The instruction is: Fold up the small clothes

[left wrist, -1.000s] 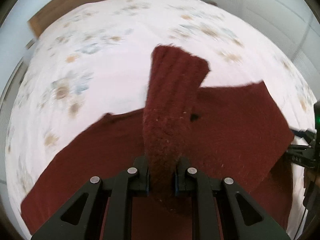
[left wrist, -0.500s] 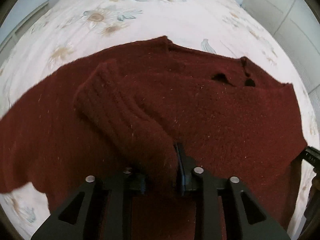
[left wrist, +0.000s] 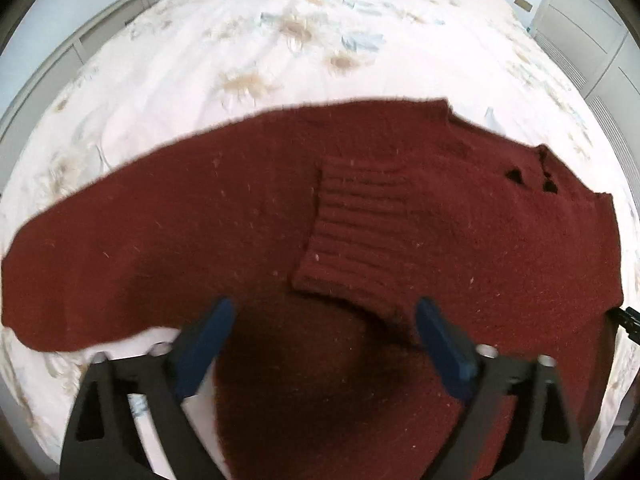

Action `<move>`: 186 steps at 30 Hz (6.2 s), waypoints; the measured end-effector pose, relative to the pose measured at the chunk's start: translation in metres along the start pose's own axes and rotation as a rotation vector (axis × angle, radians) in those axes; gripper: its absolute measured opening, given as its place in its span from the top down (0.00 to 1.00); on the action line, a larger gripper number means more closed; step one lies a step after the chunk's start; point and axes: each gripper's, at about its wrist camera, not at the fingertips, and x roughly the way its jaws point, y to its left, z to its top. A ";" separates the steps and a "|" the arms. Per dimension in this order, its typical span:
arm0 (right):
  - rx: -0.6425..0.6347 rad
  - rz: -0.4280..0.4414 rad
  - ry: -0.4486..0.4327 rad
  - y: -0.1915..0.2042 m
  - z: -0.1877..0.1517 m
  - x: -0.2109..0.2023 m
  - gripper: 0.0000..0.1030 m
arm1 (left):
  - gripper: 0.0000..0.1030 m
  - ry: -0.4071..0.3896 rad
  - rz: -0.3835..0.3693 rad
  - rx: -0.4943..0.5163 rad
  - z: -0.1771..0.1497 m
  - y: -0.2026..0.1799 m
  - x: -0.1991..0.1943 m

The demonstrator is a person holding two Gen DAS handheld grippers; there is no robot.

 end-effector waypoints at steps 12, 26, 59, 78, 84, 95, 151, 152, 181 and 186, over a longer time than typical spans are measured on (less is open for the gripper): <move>-0.153 0.082 -0.133 0.106 0.030 -0.002 0.00 | 0.01 -0.108 -0.090 0.183 0.012 -0.101 -0.002; -0.048 0.070 -0.099 0.065 0.018 0.066 0.01 | 0.01 -0.070 -0.013 0.269 -0.015 -0.088 0.056; -0.119 0.098 -0.188 0.069 -0.010 -0.027 0.01 | 0.01 -0.229 -0.026 0.050 -0.002 -0.011 -0.032; -0.071 0.048 -0.180 0.078 -0.017 -0.044 0.01 | 0.01 -0.136 0.125 -0.571 -0.078 0.224 -0.088; -0.061 0.042 -0.176 0.080 -0.019 -0.044 0.01 | 0.01 -0.092 0.129 -0.754 -0.100 0.270 -0.078; -0.053 0.015 -0.158 0.082 -0.016 -0.037 0.01 | 0.02 -0.004 0.143 -0.915 -0.108 0.321 -0.045; 0.019 0.069 -0.178 0.018 -0.025 -0.037 0.01 | 0.81 0.061 -0.113 0.167 0.001 -0.133 0.011; 0.019 0.069 -0.177 0.018 -0.026 -0.037 0.01 | 0.73 0.082 -0.112 0.170 0.000 -0.134 0.014; -0.040 0.133 -0.167 0.051 -0.030 -0.044 0.01 | 0.01 0.083 -0.007 0.180 -0.022 -0.027 -0.026; -0.063 0.134 -0.153 0.065 -0.030 -0.038 0.01 | 0.01 0.086 0.041 0.129 -0.028 0.012 -0.016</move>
